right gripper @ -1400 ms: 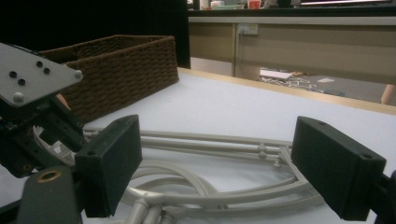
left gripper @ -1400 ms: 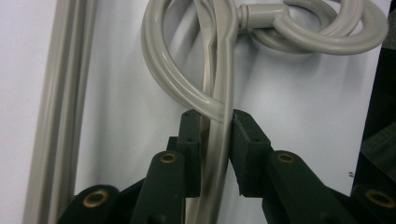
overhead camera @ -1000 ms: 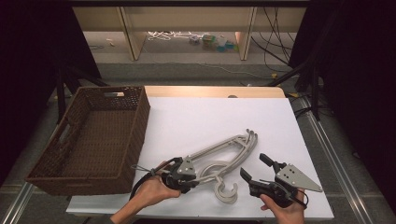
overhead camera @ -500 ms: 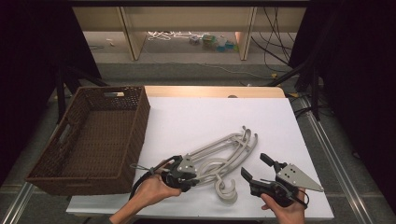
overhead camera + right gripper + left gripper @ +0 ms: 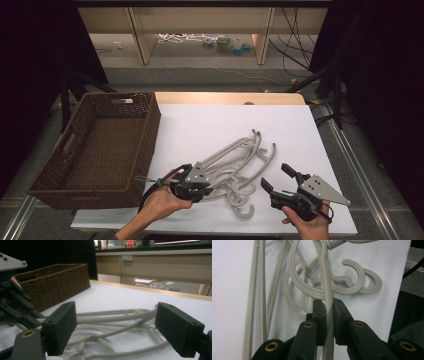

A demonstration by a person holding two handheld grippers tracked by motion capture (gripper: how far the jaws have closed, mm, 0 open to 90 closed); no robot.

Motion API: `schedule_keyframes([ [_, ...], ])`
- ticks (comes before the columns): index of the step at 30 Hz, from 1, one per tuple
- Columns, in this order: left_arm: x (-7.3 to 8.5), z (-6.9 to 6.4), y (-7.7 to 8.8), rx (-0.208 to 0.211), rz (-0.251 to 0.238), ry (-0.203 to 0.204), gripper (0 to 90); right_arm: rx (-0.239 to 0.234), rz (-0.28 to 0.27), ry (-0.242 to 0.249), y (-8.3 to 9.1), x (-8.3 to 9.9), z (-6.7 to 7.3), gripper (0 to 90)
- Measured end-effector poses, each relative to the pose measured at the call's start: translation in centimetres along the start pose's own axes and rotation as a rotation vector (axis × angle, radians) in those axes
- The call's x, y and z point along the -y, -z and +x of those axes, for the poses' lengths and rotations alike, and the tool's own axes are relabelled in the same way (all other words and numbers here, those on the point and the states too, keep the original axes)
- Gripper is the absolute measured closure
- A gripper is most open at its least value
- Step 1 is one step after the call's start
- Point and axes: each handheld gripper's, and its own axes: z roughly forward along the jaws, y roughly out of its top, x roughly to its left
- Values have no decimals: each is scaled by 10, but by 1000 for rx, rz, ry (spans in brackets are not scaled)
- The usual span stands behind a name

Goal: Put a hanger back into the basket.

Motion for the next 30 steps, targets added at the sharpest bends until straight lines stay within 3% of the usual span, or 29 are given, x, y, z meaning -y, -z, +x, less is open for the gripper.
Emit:
schedule_keyframes([
  [1, -1, 2, 3, 4, -12, 9, 818, 2, -16, -6, 0, 0, -1, 186],
  [2, -1, 3, 5, 4, -26, 22, 818, 11, 13, -3, 3, -1, -2, 187],
  [6, -4, 11, 18, 3, -67, 58, 818, 24, 1, -26, 4, 0, -6, 187],
  [10, -6, 16, 30, 24, -128, 128, 817, 16, -9, -24, 3, 1, -7, 187],
  [14, -8, 19, 42, 52, -176, 161, 818, 19, 19, -22, 3, 1, -5, 187],
  [17, -10, 20, 51, 82, -202, 184, 817, 12, 9, -17, 2, 2, -5, 187],
  [22, -17, 25, 74, 80, -239, 190, 818, 11, 6, -13, 1, 2, -5, 187],
  [27, -25, 30, 101, 52, -257, 169, 818, 8, 11, -17, 1, 2, -5, 187],
  [30, -26, 37, 117, 29, -278, 181, 818, 16, 7, -17, 1, 3, -4, 187],
])
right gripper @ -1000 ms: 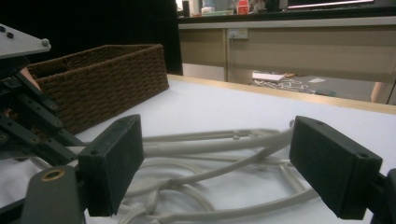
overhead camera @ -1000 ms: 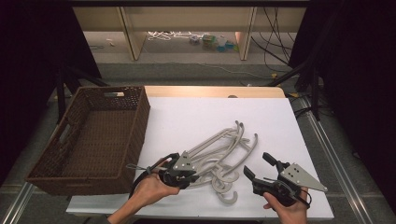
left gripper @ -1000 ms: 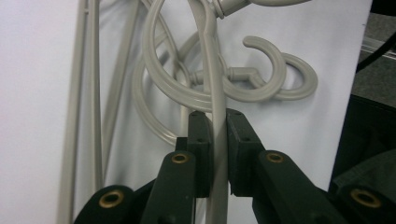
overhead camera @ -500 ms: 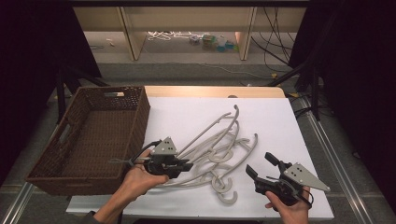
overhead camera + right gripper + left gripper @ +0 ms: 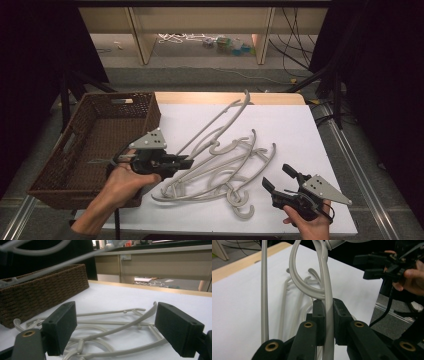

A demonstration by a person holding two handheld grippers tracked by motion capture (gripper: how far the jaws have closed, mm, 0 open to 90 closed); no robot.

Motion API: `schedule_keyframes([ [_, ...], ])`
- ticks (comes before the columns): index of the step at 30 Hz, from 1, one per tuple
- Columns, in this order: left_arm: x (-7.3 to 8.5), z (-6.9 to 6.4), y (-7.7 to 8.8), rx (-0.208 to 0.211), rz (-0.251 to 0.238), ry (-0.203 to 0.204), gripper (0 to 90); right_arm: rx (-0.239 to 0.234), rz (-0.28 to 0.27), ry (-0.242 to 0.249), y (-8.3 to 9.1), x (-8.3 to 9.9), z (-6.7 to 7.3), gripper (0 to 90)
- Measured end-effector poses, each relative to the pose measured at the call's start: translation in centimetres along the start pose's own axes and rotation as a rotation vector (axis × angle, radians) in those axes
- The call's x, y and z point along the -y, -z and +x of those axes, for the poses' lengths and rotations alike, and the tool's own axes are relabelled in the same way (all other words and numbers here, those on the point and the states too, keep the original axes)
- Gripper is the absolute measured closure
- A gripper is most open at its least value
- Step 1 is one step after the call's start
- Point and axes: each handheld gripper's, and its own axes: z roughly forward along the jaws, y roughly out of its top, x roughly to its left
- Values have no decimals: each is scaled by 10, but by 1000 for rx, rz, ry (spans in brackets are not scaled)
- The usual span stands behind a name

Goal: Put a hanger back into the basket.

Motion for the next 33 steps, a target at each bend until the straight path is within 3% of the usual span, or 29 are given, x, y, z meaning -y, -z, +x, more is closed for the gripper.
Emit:
schedule_keyframes([
  [4, -3, 10, 22, -41, -15, -5, 818, -11, -27, -7, -2, 1, 0, 187],
  [5, -3, 12, 27, -57, -9, -5, 818, -10, 16, -8, 0, 0, 0, 187],
  [9, -1, 27, 52, -114, -20, -24, 818, -7, 14, 1, 0, 0, -1, 187],
  [14, 12, 47, 74, -184, -18, -6, 818, -8, 16, 3, -1, 1, 0, 186],
  [20, 30, 66, 90, -234, -5, -6, 819, -10, 24, -4, -2, 1, 1, 182],
  [22, 36, 72, 94, -253, -3, 2, 819, -24, -6, -11, -4, 2, 2, 179],
  [25, 42, 78, 98, -281, 10, 13, 819, -26, 25, 3, -3, 1, 2, 173],
  [31, 53, 90, 107, -303, 28, 24, 819, -17, 27, 8, -4, 1, 3, 167],
  [32, 54, 92, 109, -305, 42, 22, 819, -29, -2, 5, -6, 2, 3, 167],
  [33, 56, 93, 110, -308, 33, 28, 819, -15, 24, 16, -4, 1, 3, 167],
])
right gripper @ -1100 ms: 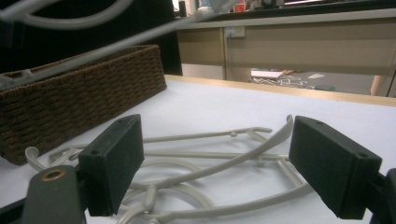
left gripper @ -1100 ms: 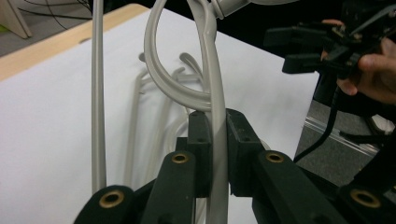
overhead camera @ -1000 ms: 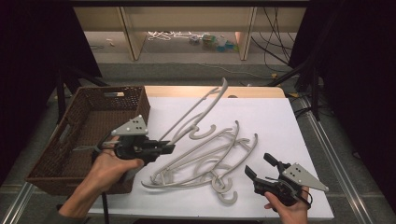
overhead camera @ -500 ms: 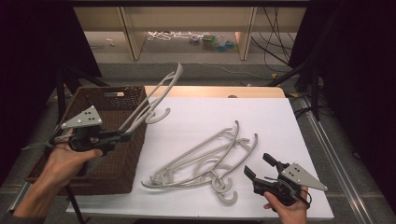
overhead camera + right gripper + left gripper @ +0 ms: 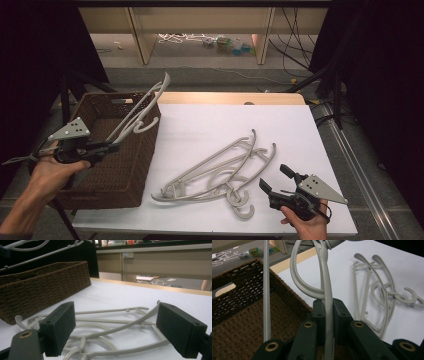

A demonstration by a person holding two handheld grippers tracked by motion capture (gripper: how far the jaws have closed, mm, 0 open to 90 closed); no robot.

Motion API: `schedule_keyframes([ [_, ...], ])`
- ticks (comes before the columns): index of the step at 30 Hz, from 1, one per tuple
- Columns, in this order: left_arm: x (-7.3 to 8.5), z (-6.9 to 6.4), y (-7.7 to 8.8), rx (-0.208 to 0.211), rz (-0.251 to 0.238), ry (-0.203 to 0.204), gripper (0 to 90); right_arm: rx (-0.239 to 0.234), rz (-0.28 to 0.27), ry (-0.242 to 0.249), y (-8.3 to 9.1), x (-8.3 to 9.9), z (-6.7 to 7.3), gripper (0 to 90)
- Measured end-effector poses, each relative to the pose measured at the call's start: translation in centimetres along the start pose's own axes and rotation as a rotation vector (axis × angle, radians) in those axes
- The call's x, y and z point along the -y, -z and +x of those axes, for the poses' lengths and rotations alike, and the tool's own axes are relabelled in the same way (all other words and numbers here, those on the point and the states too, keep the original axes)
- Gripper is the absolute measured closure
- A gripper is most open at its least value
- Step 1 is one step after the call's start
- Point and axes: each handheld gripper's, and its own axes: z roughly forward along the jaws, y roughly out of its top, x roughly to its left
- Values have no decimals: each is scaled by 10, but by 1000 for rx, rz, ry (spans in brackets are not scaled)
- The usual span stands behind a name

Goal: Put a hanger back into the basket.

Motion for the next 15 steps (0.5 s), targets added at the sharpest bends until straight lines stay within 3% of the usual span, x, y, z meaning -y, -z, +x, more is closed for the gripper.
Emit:
schedule_keyframes([
  [5, 6, 8, 5, -18, 26, 0, 819, -9, -14, -5, -1, 0, 0, 168],
  [8, 10, 15, 9, -22, 47, -26, 819, -7, -6, -2, -1, 0, 0, 167],
  [10, 12, 18, 13, -32, 71, -27, 819, -4, -5, -1, -1, 1, 0, 168],
  [11, 15, 19, 14, -33, 54, -11, 819, -6, -6, -2, -1, 1, 0, 167],
  [15, 22, 27, 20, -52, 88, -34, 819, -9, -14, -5, -2, 1, 0, 168],
])
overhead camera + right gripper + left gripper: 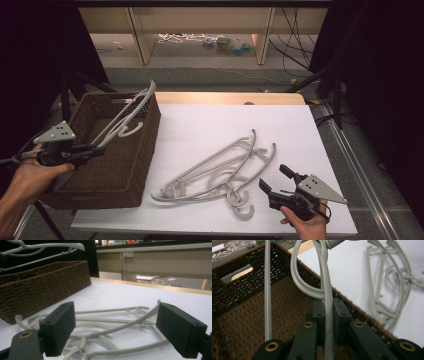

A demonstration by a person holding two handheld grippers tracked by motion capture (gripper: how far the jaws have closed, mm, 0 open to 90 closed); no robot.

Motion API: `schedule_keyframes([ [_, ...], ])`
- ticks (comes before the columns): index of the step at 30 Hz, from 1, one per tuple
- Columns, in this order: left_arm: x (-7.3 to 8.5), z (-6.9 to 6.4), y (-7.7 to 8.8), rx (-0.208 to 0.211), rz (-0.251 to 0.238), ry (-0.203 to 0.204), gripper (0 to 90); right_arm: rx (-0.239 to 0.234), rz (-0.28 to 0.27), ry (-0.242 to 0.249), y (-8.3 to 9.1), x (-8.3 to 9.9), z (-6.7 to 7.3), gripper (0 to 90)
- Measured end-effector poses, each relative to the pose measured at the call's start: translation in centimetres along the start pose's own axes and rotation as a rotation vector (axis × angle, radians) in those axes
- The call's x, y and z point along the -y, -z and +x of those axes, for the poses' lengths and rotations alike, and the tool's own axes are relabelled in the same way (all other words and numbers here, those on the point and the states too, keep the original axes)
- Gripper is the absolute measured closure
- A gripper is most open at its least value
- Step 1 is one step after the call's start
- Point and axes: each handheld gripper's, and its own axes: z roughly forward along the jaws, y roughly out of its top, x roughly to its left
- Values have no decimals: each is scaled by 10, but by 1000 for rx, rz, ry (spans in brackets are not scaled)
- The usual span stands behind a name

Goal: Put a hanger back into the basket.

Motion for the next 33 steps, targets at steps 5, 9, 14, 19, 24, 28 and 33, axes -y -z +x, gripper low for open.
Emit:
schedule_keyframes([
  [5, 8, 10, 3, -1, 17, 7, 819, 5, 21, -1, 1, 0, 1, 168],
  [9, 13, 17, 1, 3, 39, -15, 819, -15, 5, -9, -1, 1, 1, 168],
  [14, 14, 23, -2, 23, 76, -42, 819, -4, -3, -6, -2, 1, 1, 168],
  [19, 18, 30, -4, 13, 110, -52, 819, 5, 6, 1, -1, 1, 1, 168],
  [24, 21, 36, -9, 13, 137, -33, 819, -8, 5, -9, -1, 1, 1, 168],
  [28, 26, 40, -16, 27, 150, -26, 819, -4, -10, -2, -2, 1, 0, 168],
  [33, 35, 42, -22, 37, 167, 17, 818, -4, 4, -4, -1, 1, 1, 169],
])
